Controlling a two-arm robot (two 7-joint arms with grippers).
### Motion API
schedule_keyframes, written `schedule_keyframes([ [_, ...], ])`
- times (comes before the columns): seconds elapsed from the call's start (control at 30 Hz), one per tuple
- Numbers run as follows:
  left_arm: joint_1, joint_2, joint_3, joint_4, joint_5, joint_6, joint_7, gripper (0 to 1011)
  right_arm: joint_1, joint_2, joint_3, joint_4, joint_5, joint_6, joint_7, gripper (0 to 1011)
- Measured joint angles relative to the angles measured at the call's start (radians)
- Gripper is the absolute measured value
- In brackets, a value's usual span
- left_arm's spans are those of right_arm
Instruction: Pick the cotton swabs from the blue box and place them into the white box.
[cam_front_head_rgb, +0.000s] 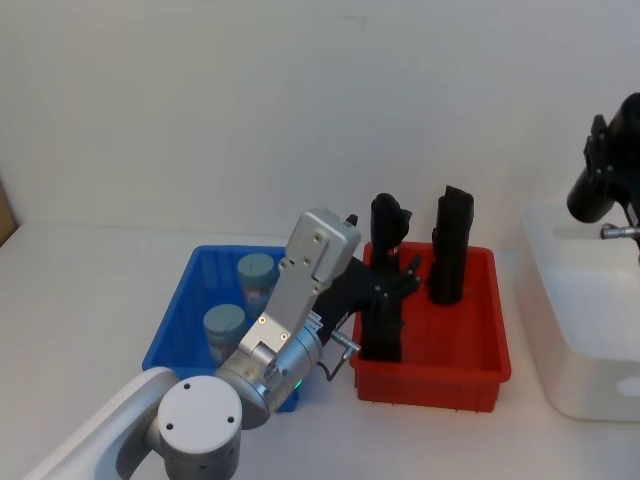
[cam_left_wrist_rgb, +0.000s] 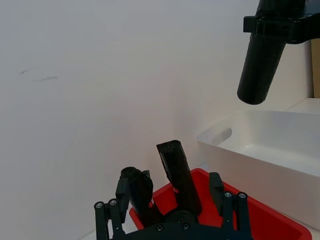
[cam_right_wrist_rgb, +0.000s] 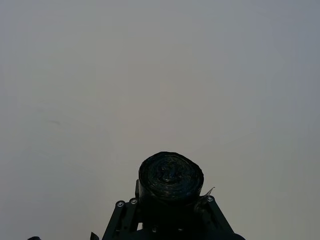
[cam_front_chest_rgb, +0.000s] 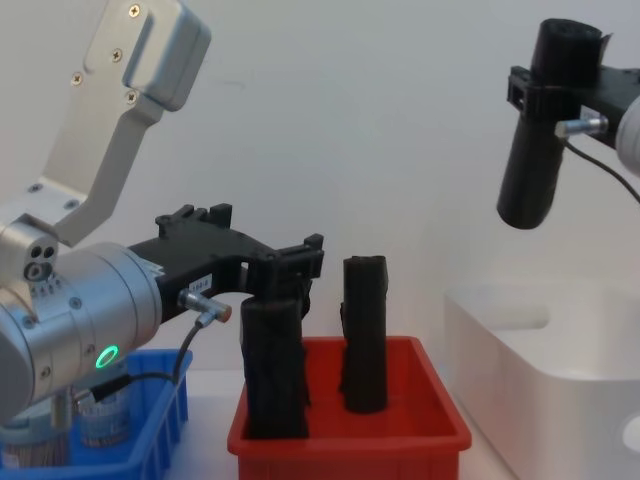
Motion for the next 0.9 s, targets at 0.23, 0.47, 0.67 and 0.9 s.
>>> schedule_keyframes([
  [0.23, 0.0, 0.0, 0.0, 0.0, 0.0, 0.0, 0.0, 1004, 0.012, -0.001, 0.005, 0.01, -0.029, 0.064, 0.004, 415],
  [0.47, 0.0, 0.0, 0.0, 0.0, 0.0, 0.0, 0.0, 1004, 0.037, -0.011, 0.005, 0.043, -0.06, 0.13, 0.011, 414],
  [0.67, 0.0, 0.0, 0.0, 0.0, 0.0, 0.0, 0.0, 1004, 0.071, -0.022, 0.009, 0.093, -0.098, 0.196, -0.004, 415],
  [0.9, 0.0, 0.0, 0.0, 0.0, 0.0, 0.0, 0.0, 1004, 0.093, -0.029, 0.014, 0.127, -0.123, 0.236, -0.015, 460],
])
